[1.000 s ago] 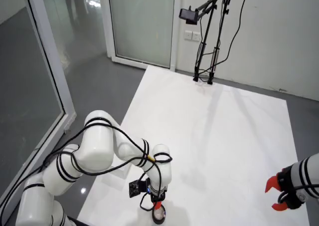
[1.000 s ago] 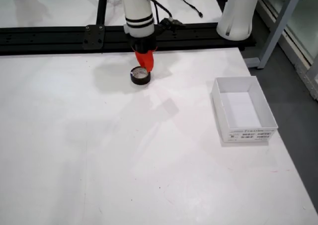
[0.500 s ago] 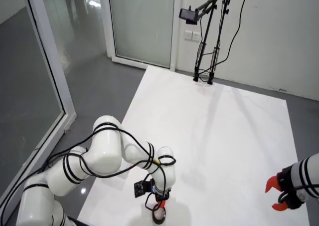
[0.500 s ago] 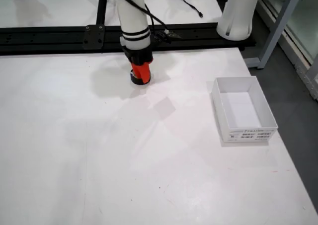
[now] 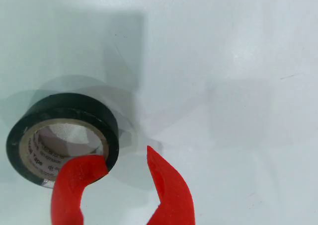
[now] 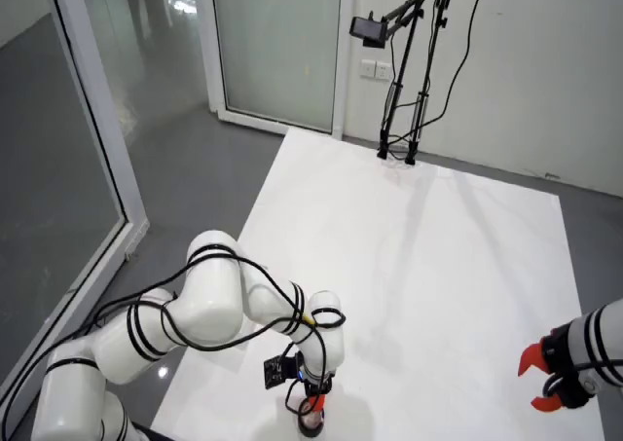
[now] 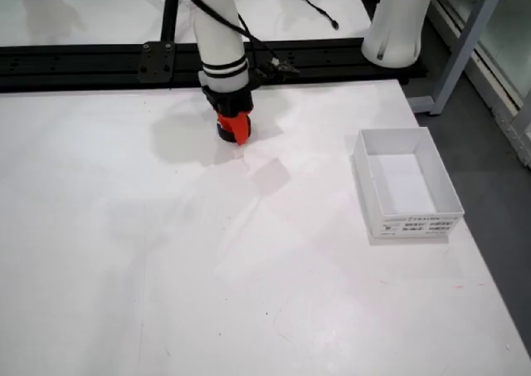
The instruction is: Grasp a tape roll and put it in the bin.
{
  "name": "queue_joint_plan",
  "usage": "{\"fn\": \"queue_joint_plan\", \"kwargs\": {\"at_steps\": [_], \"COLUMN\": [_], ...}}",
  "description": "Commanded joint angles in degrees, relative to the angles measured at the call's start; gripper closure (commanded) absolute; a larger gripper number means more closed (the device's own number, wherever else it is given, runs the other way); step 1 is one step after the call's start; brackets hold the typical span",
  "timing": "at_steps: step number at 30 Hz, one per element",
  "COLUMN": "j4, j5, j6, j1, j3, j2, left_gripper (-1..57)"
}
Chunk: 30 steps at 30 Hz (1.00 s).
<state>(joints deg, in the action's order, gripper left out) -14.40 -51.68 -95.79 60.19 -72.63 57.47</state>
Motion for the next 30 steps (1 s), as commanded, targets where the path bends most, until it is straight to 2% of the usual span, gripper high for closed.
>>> {"fn": "queue_joint_plan", "kwargs": {"at_steps": [1,30], "j4": [0.87,1.66], "j5": [1.15,-1.84], "j6": [-0.09,-0.09], "j1": [0.11,1.69], "j3": [0.47,-5.51], "j2": [-0.07,-7.28], "left_gripper": [38.3,37.9]}}
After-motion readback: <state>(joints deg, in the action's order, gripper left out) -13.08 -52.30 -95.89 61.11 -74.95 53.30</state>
